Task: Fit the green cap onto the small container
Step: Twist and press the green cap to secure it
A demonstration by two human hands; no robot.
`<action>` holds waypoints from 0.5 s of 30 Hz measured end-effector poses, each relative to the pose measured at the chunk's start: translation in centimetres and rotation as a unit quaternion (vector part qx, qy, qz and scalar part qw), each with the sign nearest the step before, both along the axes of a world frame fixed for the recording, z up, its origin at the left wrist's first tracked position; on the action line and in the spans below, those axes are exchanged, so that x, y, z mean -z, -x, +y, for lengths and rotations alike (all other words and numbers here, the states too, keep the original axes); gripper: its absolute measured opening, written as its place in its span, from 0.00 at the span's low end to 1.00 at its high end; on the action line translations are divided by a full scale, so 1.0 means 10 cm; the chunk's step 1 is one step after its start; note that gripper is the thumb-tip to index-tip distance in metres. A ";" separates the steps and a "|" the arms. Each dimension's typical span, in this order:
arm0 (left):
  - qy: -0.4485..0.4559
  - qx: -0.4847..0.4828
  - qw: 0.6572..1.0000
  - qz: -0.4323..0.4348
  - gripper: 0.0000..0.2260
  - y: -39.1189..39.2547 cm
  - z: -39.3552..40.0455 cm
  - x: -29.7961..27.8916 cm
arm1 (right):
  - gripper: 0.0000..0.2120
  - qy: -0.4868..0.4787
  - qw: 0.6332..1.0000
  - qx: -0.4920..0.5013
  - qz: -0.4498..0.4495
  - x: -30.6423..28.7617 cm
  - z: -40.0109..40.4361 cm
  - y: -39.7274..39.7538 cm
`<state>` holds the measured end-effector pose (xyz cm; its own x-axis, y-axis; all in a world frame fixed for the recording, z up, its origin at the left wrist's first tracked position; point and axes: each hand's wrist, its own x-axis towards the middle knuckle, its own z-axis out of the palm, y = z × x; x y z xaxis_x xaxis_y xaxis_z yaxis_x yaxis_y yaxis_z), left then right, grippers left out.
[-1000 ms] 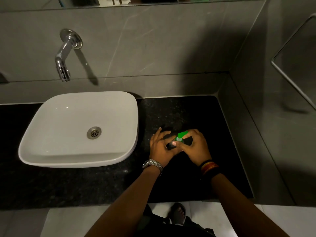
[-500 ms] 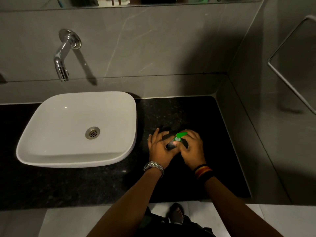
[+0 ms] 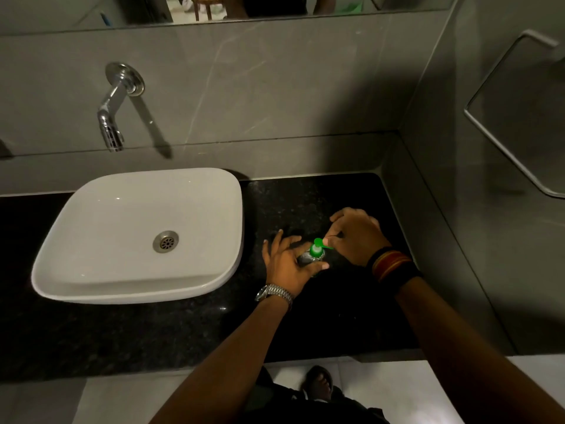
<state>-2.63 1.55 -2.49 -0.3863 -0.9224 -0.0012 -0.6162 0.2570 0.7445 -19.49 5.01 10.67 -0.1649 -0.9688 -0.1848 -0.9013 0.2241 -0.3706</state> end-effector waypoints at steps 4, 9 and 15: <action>0.008 0.002 1.000 0.005 0.28 -0.01 -0.02 0.00 | 0.10 -0.043 0.976 0.088 -0.193 0.06 0.04 -0.05; 0.015 0.003 1.000 -0.008 0.29 -0.01 -0.01 -0.01 | 0.11 -0.073 0.927 0.176 -0.322 0.15 0.09 -0.11; 0.023 0.006 0.999 -0.029 0.29 0.00 -0.01 -0.06 | 0.06 -0.066 0.900 0.200 -0.382 0.19 0.09 -0.13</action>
